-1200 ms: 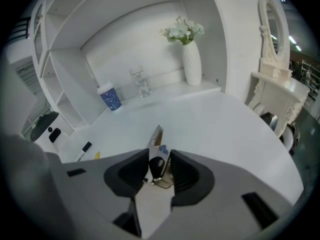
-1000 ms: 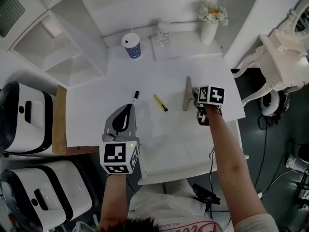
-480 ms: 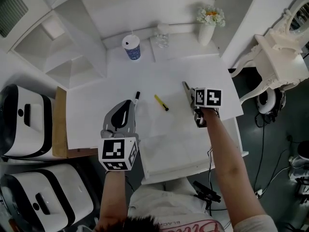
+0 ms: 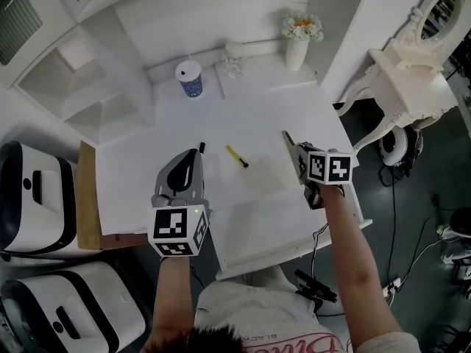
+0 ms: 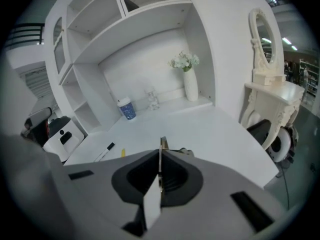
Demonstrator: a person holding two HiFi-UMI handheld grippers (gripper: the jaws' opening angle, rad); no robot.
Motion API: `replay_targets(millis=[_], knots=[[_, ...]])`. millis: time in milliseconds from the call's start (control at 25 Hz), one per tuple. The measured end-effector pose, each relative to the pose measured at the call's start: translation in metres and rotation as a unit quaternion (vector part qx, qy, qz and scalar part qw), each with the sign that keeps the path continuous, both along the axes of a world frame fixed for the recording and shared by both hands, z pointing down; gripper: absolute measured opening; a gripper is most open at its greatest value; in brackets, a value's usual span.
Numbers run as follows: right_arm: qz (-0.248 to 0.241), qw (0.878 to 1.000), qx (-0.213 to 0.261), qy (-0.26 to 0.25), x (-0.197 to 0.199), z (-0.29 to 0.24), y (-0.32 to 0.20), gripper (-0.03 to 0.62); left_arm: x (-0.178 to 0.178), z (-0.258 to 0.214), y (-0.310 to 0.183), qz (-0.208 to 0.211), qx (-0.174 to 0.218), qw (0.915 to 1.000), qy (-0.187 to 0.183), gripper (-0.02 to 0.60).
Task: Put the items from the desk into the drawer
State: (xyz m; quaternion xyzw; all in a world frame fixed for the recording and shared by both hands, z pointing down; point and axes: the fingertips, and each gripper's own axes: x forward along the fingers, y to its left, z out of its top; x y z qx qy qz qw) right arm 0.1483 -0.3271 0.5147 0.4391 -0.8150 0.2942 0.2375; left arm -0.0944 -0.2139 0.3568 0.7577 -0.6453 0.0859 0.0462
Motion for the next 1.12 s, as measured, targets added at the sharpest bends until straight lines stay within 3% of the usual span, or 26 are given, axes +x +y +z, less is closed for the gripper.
replay_targets(millis=[480, 920, 1120], knots=[[-0.025, 0.997, 0.048, 0.062, 0.054, -0.038, 0.072, 0.009, 0.036, -0.009, 0.005, 0.051, 0.014, 0.9986, 0.011, 0.009], [-0.110, 0.987, -0.027, 0.112, 0.096, 0.002, 0.151, 0.009, 0.075, -0.012, 0.016, 0.090, 0.015, 0.9958, 0.007, 0.009], [-0.113, 0.983, -0.058, 0.134, 0.104, 0.034, 0.162, 0.009, 0.083, -0.008, 0.015, 0.096, 0.009, 0.9953, 0.003, 0.009]])
